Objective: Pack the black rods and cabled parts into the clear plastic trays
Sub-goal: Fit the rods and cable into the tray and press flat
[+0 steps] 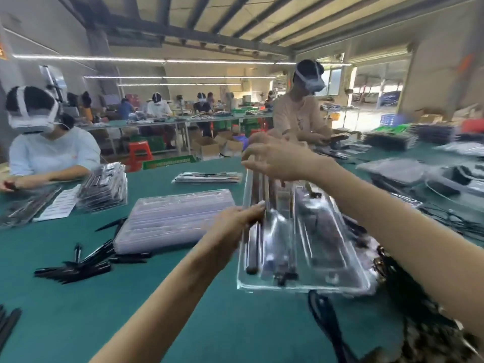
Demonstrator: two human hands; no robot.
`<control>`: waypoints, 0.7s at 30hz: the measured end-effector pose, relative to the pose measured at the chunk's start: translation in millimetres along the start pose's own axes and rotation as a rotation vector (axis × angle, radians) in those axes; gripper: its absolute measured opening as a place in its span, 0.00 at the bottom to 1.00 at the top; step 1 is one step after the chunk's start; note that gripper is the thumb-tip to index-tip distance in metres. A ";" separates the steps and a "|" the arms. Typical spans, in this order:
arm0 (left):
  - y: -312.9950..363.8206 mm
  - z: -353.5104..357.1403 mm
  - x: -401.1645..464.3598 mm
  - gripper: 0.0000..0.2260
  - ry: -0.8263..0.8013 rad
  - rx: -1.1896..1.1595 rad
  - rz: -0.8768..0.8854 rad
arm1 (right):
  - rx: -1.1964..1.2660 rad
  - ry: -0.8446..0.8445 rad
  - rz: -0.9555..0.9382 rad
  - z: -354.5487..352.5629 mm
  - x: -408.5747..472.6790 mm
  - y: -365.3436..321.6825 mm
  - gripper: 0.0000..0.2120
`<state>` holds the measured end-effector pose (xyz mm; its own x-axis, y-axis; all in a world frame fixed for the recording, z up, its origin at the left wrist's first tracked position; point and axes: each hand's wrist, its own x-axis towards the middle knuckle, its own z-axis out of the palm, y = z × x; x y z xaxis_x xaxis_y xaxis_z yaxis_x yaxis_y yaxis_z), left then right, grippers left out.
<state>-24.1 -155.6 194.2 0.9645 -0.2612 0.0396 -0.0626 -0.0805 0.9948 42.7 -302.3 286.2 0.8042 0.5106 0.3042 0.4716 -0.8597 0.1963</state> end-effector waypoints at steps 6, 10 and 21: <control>25.8 100.2 74.8 0.15 0.088 -0.239 0.024 | 0.098 -0.283 0.636 2.0 -24.0 100.0 0.38; 27.8 134.5 101.4 0.17 -0.005 -0.327 -0.077 | 0.159 -0.240 0.713 31.8 -35.7 135.6 0.40; -8.7 135.9 136.6 0.30 -0.085 0.327 -0.180 | 0.104 -0.334 0.852 87.3 -64.6 168.5 0.47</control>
<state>73.3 -321.3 178.1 0.9438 -0.2922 -0.1547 0.0143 -0.4313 0.9021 101.8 -481.4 218.2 0.9497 -0.3127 0.0197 -0.3110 -0.9485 -0.0607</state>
